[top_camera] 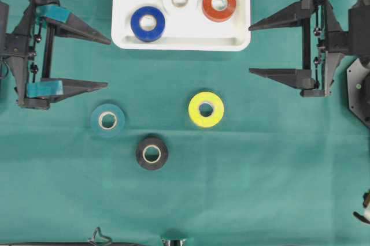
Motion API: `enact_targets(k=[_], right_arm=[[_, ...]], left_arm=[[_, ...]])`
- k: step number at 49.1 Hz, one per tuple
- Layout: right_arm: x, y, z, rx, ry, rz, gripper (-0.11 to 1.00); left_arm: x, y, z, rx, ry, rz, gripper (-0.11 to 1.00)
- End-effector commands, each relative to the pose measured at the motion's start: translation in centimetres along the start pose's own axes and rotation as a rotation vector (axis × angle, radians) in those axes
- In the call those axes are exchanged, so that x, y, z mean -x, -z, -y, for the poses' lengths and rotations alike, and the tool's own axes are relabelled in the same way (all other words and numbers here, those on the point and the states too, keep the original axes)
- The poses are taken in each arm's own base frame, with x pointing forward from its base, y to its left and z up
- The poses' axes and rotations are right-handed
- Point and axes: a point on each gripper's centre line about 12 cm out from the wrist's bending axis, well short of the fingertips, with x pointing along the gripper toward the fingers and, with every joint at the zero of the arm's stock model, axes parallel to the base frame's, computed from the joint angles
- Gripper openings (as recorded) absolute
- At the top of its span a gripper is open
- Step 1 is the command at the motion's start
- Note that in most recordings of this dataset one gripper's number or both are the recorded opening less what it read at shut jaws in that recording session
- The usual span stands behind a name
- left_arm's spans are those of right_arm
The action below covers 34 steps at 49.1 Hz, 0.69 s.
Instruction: Pick up the tape from a random location and place it into the white case.
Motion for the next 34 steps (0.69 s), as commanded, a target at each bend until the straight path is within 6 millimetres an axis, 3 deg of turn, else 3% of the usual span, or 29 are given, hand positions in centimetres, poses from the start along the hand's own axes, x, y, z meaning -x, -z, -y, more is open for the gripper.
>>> enact_targets(k=[1,34], right_arm=[[0.37,-0.57,-0.22,0.001,-0.007,0.023,0.88],[1.04,0.24,-0.30,-0.011,-0.010,0.020,0.88]], left_arm=[[0.22,-0.60,-0.11,0.005,-0.004,0.021,0.99],[0.05,-0.49,-0.11,0.007,-0.004,0.015,0.99]])
